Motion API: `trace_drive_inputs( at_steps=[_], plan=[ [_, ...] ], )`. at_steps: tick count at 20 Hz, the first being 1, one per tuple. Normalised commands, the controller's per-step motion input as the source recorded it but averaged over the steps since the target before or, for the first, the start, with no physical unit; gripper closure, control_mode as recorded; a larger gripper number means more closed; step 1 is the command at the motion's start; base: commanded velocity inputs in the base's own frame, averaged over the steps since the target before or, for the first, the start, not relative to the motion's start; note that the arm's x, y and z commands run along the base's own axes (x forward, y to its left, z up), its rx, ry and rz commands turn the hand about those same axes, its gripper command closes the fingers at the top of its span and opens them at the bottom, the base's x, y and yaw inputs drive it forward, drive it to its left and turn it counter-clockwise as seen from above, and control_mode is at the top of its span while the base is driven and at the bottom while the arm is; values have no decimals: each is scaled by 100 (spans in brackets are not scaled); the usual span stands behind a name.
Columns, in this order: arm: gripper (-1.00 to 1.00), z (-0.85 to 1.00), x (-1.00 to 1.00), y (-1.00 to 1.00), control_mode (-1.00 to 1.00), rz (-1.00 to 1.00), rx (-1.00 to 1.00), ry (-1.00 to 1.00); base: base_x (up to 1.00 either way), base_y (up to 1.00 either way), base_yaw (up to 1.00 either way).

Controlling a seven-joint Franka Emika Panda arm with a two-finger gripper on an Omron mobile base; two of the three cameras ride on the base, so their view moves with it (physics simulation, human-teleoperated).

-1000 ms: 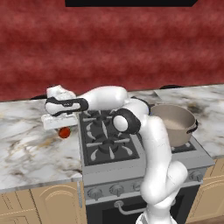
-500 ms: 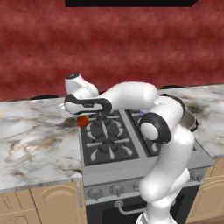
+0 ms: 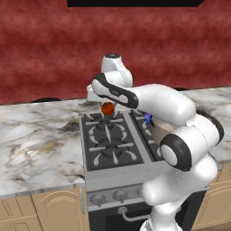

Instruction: Turn on the burner for the pot on the stove. Wait thirty seconds for the pot to heat up. Then add the tomato to the pot.

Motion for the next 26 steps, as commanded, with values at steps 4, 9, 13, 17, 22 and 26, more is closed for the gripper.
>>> trace_drive_inputs(
  at_steps=[4, 9, 13, 17, 22, 26],
  plan=[
    [100, 100, -12, -89, -100, -15, 10, 10, 0, 0, 0],
    [100, 67, -13, -99, -100, -17, 1, 11, 0, 0, 0],
    [100, 1, -5, -98, -100, -16, -6, 8, 0, 0, 0],
    [100, -28, 0, -99, -100, -16, -17, 7, 0, 0, 0],
    [100, -33, 0, -100, -100, -18, -12, 13, 0, 0, 0],
    [100, -18, 0, -95, -100, -14, -3, 5, 0, 0, 0]
  ],
)
